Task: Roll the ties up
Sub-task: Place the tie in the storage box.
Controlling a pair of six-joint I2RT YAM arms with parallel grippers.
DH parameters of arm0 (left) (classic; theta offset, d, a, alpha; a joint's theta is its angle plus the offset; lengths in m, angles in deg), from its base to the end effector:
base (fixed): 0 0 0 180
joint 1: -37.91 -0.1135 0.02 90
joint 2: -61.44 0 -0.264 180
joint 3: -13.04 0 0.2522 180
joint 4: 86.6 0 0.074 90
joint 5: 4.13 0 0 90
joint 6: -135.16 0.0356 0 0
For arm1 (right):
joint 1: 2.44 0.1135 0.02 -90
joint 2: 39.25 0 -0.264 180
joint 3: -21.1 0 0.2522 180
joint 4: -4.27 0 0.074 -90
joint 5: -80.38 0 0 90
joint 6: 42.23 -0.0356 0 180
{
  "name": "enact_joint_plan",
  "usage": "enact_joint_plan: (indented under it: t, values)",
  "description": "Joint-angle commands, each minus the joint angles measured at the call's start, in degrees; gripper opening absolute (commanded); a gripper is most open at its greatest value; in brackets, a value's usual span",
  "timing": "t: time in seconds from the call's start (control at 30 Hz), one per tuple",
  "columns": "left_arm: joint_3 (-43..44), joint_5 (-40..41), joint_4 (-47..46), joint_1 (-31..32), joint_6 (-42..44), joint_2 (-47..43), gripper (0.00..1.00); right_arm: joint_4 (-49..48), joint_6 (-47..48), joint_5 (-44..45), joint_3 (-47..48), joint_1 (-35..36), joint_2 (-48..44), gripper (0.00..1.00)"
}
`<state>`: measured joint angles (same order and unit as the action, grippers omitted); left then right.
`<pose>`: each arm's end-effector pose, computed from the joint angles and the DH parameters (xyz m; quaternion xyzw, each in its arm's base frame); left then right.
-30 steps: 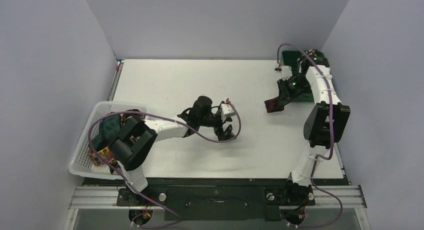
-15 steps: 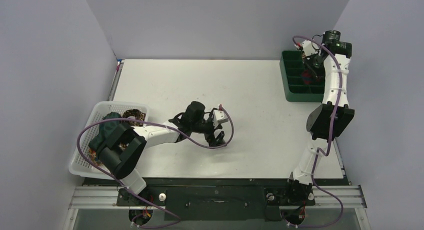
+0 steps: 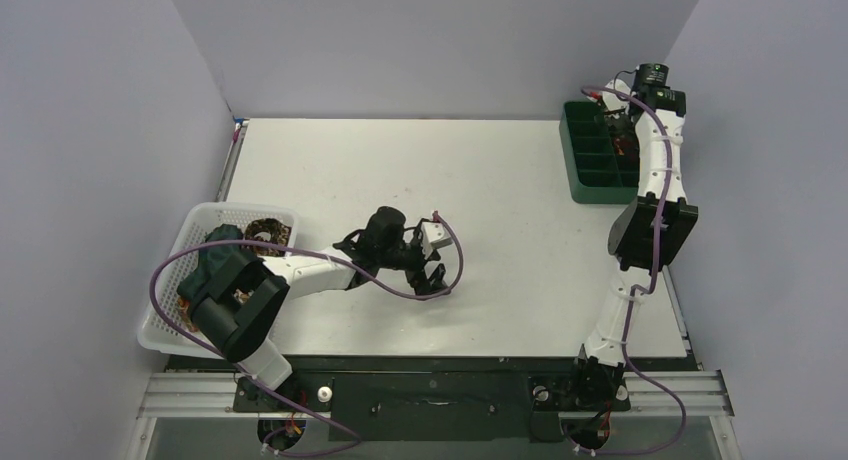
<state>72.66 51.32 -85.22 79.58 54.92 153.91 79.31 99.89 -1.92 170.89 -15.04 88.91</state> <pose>0.2321 -0.2336 0.1823 0.4913 0.7002 -0.3751 0.3572 0.4700 -0.1100 0.3263 -0.3004 0.8987 -0.2215 0.2304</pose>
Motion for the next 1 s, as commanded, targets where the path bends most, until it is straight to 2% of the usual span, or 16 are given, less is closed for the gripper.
enact_joint_plan:
  t: [0.0,0.13,0.27,0.43,0.53,0.63,0.77,0.87,0.97]
  values:
    - [-0.79,-0.13,-3.32,-0.56,-1.60,-2.25,0.97,0.55,-5.70,3.68,-0.06,-0.62,0.52,0.00]
    - [-1.74,-0.35,-3.72,-0.99,-2.26,-2.55,0.97,1.81,-9.17,2.39,-1.58,-1.59,0.80,0.00]
    - [-1.99,-0.59,-4.00,-1.07,-2.96,-2.46,0.97,-2.72,-9.08,0.62,-4.86,-3.24,-1.51,0.00]
    - [-2.06,-0.74,-5.47,-1.13,-3.58,-1.60,0.97,3.81,-12.58,0.31,-0.67,-3.47,0.72,0.00]
    - [-2.38,-0.72,-6.72,-1.12,-4.74,-1.50,0.97,5.59,-19.62,-5.94,-1.31,-4.80,0.01,0.00]
    - [-2.67,-0.97,-6.93,-1.09,-5.31,-1.50,0.97,4.73,-21.83,-10.49,-2.91,-5.69,-0.90,0.00]
    - [-2.88,-0.90,-6.61,-1.10,-5.22,-1.58,0.97,-2.80,-14.98,-5.81,-7.76,-4.78,-4.14,0.00]
    - [-2.84,-0.92,-6.57,-1.07,-5.21,-1.59,0.97,-9.49,-2.72,-3.51,-12.33,-3.19,-7.59,0.00]
    - [-2.87,-1.00,-6.90,-1.06,-5.44,-1.40,0.97,-12.57,10.80,-6.21,-14.91,-2.50,-10.33,0.00]
